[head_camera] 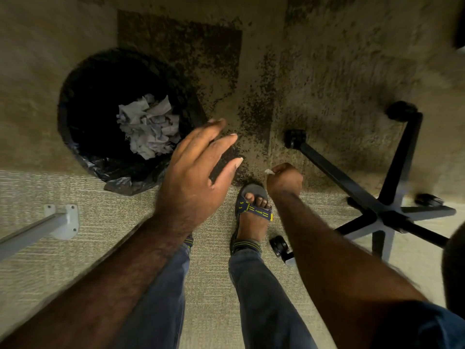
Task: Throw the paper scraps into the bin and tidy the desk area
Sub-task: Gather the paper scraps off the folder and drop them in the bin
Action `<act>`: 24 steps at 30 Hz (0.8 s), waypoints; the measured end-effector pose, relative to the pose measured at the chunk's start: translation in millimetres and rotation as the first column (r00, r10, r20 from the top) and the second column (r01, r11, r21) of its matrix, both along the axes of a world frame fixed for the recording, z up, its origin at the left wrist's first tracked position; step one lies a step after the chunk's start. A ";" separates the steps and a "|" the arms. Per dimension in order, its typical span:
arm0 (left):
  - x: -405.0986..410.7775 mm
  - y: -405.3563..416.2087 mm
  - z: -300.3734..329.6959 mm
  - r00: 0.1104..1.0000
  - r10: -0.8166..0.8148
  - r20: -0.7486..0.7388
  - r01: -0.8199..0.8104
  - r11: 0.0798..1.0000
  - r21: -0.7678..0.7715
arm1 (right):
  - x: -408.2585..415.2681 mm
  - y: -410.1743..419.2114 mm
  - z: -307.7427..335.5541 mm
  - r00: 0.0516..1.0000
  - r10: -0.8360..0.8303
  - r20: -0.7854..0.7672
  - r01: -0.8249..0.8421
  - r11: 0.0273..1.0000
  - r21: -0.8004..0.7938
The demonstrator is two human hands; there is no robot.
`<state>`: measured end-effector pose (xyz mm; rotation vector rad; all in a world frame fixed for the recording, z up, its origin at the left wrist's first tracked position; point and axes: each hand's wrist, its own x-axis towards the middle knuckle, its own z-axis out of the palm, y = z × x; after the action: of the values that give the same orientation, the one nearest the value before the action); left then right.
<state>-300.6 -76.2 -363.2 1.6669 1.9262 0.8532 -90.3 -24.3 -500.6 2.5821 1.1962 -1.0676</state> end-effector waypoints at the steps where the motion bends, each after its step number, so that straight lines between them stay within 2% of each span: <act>1: -0.8 2.2 6.6 1.000 -0.001 -0.001 0.001 1.000 0.004 | -4.4 1.6 10.3 1.000 -0.004 -0.012 0.004 1.000 0.008; 15: -45.2 20.3 104.1 0.999 0.018 -0.032 -0.016 0.998 0.068 | -63.4 24.6 142.0 0.997 0.027 -0.069 -0.023 0.998 0.059; 24: -83.0 0.7 137.8 0.994 0.082 -0.070 -0.078 0.995 0.060 | -112.4 30.6 201.9 0.992 0.058 -0.109 -0.040 0.986 0.161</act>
<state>-383.5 -75.5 -225.5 1.6847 2.0474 0.8974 -202.8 6.2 -298.7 2.6222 1.4191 -1.1688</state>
